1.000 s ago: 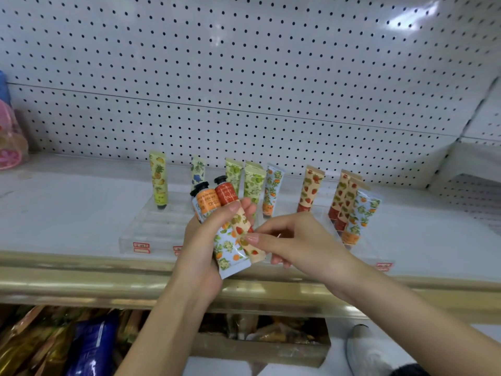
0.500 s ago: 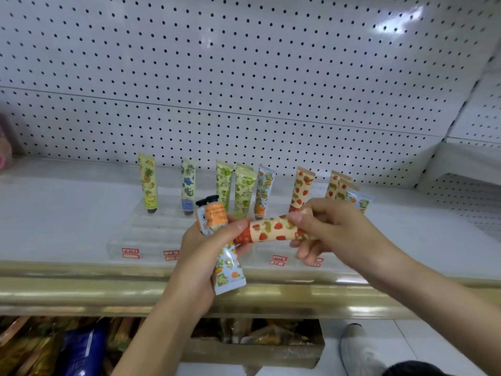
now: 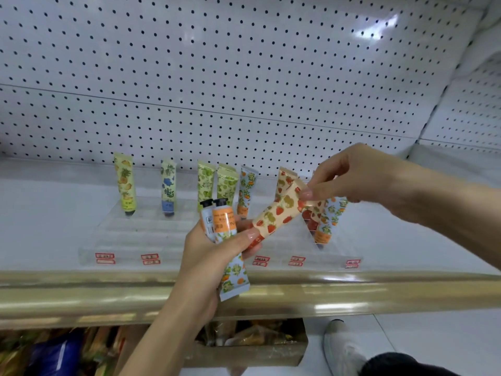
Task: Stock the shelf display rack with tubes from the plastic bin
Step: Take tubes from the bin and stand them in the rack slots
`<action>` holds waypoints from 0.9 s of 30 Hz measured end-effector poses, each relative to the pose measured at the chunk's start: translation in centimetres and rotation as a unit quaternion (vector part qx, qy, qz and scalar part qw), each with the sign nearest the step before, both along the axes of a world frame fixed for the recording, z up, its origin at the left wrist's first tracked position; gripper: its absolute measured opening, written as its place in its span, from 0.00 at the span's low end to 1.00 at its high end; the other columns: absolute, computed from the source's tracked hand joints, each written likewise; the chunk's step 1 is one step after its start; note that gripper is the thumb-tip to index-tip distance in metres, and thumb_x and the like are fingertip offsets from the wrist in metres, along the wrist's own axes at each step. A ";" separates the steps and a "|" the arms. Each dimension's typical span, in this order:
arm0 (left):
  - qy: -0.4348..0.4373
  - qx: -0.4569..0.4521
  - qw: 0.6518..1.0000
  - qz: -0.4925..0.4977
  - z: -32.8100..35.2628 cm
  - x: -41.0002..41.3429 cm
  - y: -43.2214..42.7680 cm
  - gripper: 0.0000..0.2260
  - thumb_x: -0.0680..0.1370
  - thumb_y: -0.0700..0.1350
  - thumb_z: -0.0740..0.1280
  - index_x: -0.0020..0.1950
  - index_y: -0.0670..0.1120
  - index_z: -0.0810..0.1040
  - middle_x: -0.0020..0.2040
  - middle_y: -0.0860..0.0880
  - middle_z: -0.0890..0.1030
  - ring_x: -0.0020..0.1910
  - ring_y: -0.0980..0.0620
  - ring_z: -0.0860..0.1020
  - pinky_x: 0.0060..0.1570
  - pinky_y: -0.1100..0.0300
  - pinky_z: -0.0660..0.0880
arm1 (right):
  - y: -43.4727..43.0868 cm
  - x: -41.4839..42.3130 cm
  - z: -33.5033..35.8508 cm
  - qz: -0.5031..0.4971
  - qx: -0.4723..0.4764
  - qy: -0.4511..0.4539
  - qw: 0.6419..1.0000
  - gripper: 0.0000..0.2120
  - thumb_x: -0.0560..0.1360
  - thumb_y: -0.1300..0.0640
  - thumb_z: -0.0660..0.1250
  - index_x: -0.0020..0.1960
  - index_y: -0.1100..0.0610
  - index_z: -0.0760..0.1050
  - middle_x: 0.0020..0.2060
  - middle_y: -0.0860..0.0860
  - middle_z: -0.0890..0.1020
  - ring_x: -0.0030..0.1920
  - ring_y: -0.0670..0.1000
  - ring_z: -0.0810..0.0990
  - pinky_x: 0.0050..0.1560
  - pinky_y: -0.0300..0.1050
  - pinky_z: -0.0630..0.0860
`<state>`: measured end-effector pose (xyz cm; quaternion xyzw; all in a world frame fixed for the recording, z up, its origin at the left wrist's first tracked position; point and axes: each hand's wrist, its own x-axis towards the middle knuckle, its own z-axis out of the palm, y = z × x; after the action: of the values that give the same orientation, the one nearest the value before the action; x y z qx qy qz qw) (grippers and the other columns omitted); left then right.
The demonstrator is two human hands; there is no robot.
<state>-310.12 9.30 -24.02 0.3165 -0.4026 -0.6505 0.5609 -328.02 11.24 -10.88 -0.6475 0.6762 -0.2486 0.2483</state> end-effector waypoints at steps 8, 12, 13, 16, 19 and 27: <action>-0.041 0.011 0.999 0.008 0.0 -0.1 -0.1 0.16 0.63 0.50 0.72 0.44 0.43 0.75 0.32 0.49 0.79 0.26 0.51 0.77 0.27 0.61 0.75 | -1.1 -1.9 3.3 -0.061 -0.078 0.098 0.990 0.08 0.66 0.50 0.77 0.35 0.54 0.84 0.39 0.53 0.83 0.37 0.43 0.71 0.37 0.38 0.67; -0.043 0.043 0.998 -0.028 0.0 0.0 0.0 0.14 0.71 0.50 0.69 0.48 0.42 0.76 0.36 0.44 0.81 0.29 0.49 0.81 0.28 0.62 0.76 | -2.8 -2.7 2.0 -0.072 -0.089 0.149 0.982 0.09 0.67 0.51 0.76 0.34 0.56 0.83 0.39 0.56 0.84 0.35 0.46 0.71 0.33 0.39 0.67; -0.045 0.053 0.997 -0.040 -0.1 0.1 -0.1 0.13 0.72 0.50 0.69 0.50 0.43 0.77 0.38 0.43 0.83 0.32 0.49 0.83 0.28 0.62 0.77 | -3.4 -3.0 1.6 -0.076 -0.090 0.164 0.979 0.09 0.68 0.52 0.76 0.34 0.56 0.83 0.39 0.57 0.84 0.36 0.48 0.72 0.33 0.40 0.67; -0.045 0.060 0.995 -0.070 -0.3 0.4 -0.4 0.11 0.74 0.45 0.68 0.55 0.45 0.77 0.42 0.43 0.86 0.41 0.47 0.85 0.35 0.56 0.79 | -4.9 -3.8 0.5 -0.090 -0.085 0.197 0.972 0.08 0.69 0.53 0.75 0.35 0.56 0.83 0.39 0.53 0.84 0.38 0.48 0.74 0.32 0.37 0.68; -0.047 0.052 0.994 -0.082 -0.4 0.9 -0.8 0.17 0.68 0.43 0.70 0.56 0.43 0.77 0.44 0.41 0.85 0.43 0.45 0.85 0.38 0.55 0.79 | -5.9 -4.2 -0.1 -0.105 -0.089 0.206 0.969 0.06 0.70 0.55 0.74 0.36 0.56 0.83 0.34 0.48 0.81 0.33 0.43 0.72 0.29 0.35 0.66; -0.045 0.069 0.995 -0.064 -1.0 1.1 -1.6 0.12 0.72 0.37 0.69 0.55 0.41 0.77 0.44 0.39 0.85 0.41 0.41 0.85 0.41 0.49 0.77 | -8.3 -4.5 -1.4 -0.118 -0.125 0.253 0.952 0.07 0.70 0.56 0.72 0.34 0.54 0.80 0.35 0.48 0.81 0.33 0.43 0.74 0.29 0.37 0.66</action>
<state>-309.01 7.75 -24.99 0.3570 -0.4009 -0.6962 0.4765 -332.55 2.98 -12.24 -0.6307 0.7519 -0.1866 -0.0450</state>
